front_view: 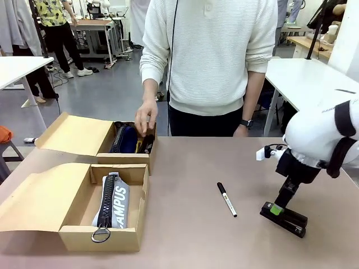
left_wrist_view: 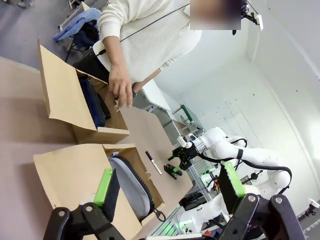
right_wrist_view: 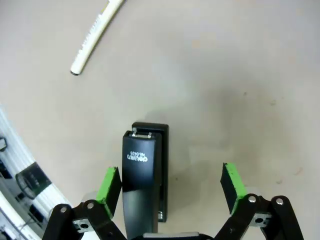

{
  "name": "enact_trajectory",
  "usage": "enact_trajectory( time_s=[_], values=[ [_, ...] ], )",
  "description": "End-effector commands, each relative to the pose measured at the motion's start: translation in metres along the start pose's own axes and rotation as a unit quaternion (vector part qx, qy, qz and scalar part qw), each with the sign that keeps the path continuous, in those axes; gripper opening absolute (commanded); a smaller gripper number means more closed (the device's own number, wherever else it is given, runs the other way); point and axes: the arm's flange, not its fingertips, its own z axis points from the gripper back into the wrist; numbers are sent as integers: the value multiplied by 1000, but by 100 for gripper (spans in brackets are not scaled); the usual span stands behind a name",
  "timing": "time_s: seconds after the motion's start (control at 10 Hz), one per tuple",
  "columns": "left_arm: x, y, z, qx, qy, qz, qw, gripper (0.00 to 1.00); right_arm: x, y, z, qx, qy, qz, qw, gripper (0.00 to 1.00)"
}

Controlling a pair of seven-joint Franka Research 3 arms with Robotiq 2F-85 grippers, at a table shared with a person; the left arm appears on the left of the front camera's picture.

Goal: Place items inside the box.
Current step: Pick up a Pencil pouch or Stapler and place it inside the Mailer Box closest to the robot.

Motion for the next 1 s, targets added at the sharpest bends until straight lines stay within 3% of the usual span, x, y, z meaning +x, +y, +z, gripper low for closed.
enact_trajectory(
  time_s=[0.0, 0.3, 0.4, 0.5, 0.6, 0.8, 0.9],
  values=[
    [2, -2, -1, -9, -9, -11, 1000, 100, -32, 41, -33, -10, 41, -6, 999, 100],
    [2, -2, -1, -9, -9, -11, 1000, 100, -27, 50, -50, 5, 60, 2, 998, 100],
    [2, -2, -1, -9, -9, -11, 1000, 100, -27, 50, -48, 17, 52, -8, 998, 47],
    [2, -2, -1, -9, -9, -11, 1000, 100, -27, 50, -46, 17, 54, -13, 998, 42],
    [2, -2, -1, -9, -9, -11, 1000, 100, -26, 49, -47, 16, 53, -15, 998, 0],
    [2, -2, -1, -9, -9, -11, 1000, 100, -23, 52, -43, 18, 72, -12, 997, 0],
    [2, -2, -1, -9, -9, -11, 1000, 100, -24, 51, -37, -2, 71, -18, 997, 15]
  ],
)
